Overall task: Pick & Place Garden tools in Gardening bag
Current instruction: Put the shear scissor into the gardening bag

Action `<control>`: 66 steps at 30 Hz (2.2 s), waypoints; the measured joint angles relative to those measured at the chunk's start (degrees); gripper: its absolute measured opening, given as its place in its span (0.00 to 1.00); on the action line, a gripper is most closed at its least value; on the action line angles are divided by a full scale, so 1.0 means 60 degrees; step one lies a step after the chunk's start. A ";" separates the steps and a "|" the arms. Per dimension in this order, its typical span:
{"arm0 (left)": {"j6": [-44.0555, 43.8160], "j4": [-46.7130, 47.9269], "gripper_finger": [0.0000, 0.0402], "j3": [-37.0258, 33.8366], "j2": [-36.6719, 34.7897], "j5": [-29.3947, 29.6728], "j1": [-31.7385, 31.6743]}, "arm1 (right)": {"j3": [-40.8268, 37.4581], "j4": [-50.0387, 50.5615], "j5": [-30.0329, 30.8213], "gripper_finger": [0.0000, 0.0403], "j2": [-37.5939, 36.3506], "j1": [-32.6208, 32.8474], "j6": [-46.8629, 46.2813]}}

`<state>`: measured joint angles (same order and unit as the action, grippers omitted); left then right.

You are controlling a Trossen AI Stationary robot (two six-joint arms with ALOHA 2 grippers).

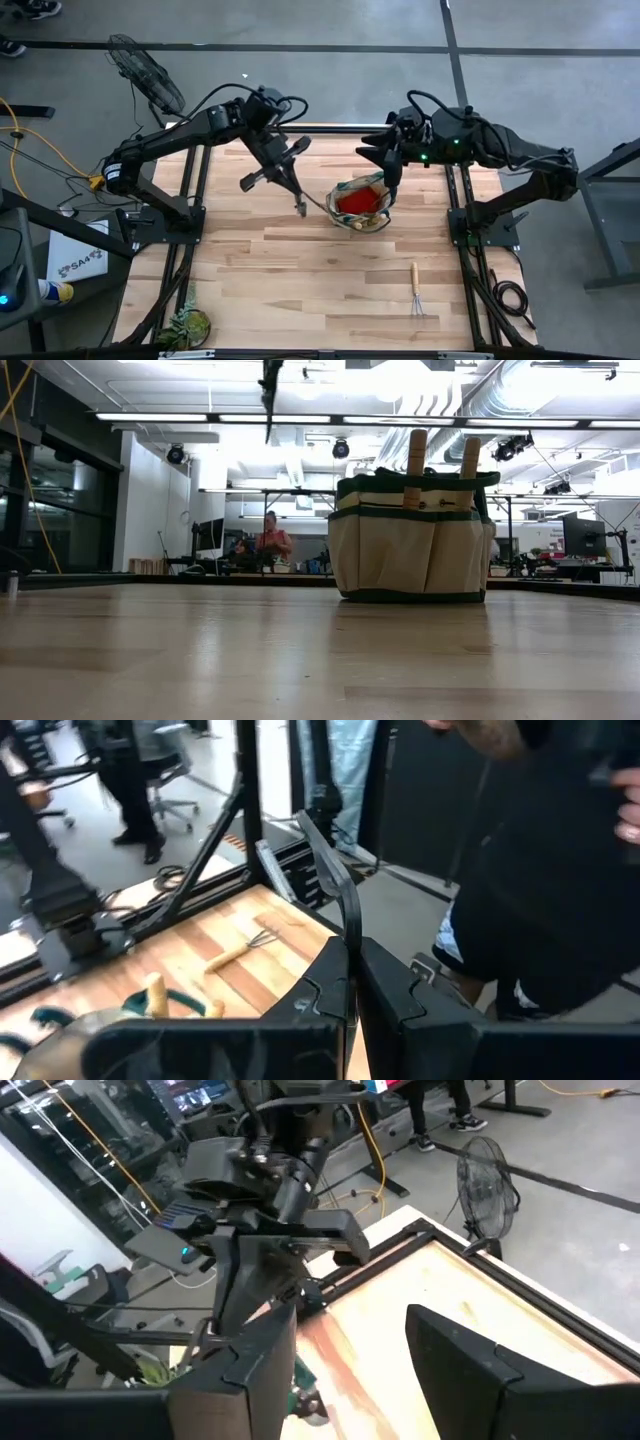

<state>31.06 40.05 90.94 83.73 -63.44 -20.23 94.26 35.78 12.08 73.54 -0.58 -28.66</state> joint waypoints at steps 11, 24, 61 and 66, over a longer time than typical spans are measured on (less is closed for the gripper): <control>0.1899 0.0314 0.00 -0.0234 0.0020 -0.1224 0.0000 | 0.0000 0.0014 -0.0001 0.45 0.0004 0.0000 -0.0041; 0.2279 -0.1189 0.00 -0.1407 0.0031 -0.1869 0.0000 | 0.0004 0.0010 0.0506 0.45 0.0007 0.0000 -0.0034; 0.2272 -0.4063 0.00 -0.1538 0.1696 -0.1062 -0.0004 | 0.0007 0.0010 0.0502 0.45 0.0011 0.0000 -0.0263; 0.2279 -0.4111 0.00 -0.1545 0.2031 -0.1041 -0.0107 | 0.0007 0.0016 0.0499 0.45 0.0011 0.0000 -0.0259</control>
<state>44.73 15.39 81.67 95.92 -69.68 -20.87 94.30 35.87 15.07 73.60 -0.58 -30.22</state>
